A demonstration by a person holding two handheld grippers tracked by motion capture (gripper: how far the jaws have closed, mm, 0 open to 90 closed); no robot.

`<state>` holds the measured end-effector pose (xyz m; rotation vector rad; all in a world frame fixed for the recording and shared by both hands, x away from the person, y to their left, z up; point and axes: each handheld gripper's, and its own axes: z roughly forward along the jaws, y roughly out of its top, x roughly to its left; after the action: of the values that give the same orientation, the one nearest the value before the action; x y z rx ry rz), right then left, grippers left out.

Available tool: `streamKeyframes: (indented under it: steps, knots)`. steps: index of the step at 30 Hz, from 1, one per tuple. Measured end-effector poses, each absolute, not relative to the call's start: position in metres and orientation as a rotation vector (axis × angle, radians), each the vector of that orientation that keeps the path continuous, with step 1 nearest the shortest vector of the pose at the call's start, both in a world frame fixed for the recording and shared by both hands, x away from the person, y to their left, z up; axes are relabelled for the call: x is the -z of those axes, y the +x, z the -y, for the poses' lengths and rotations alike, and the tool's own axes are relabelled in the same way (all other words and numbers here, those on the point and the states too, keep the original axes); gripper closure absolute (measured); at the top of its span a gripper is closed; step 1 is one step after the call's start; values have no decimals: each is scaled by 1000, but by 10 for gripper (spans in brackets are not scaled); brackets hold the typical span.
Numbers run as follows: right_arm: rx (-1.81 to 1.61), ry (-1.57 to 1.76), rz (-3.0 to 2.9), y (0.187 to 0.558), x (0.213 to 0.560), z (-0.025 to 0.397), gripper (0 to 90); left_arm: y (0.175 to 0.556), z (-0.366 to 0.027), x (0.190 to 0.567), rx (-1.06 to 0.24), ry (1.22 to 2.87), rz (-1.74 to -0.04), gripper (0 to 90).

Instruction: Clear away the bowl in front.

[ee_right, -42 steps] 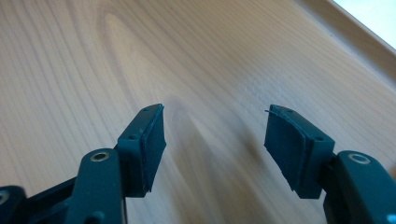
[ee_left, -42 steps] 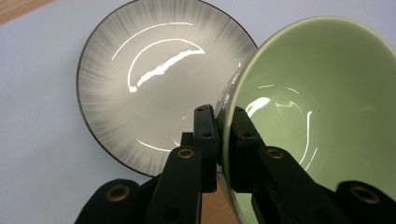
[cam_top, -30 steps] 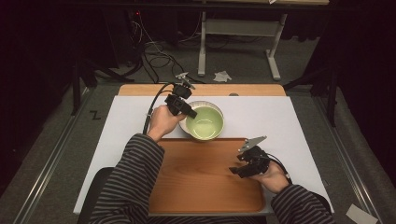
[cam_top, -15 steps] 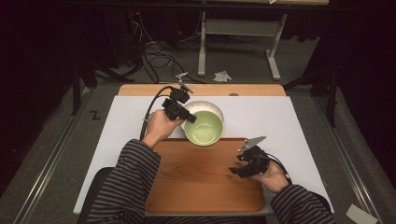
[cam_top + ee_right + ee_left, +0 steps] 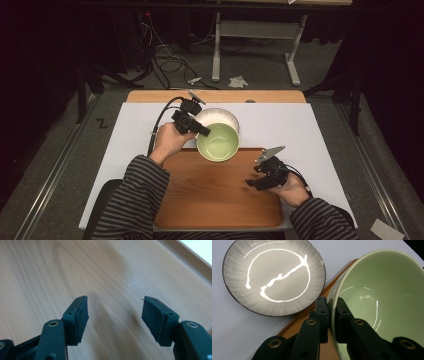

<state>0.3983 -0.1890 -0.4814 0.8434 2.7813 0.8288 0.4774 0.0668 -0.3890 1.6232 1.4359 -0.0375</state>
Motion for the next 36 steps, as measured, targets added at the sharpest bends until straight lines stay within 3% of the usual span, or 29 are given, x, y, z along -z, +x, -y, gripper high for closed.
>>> streamKeyframes:
  steps: [36]
  knots:
    - [-826, 843, -2781, 398, 482, 189, 397, 438, -70, 425, 96, 1659, -1450, 838]
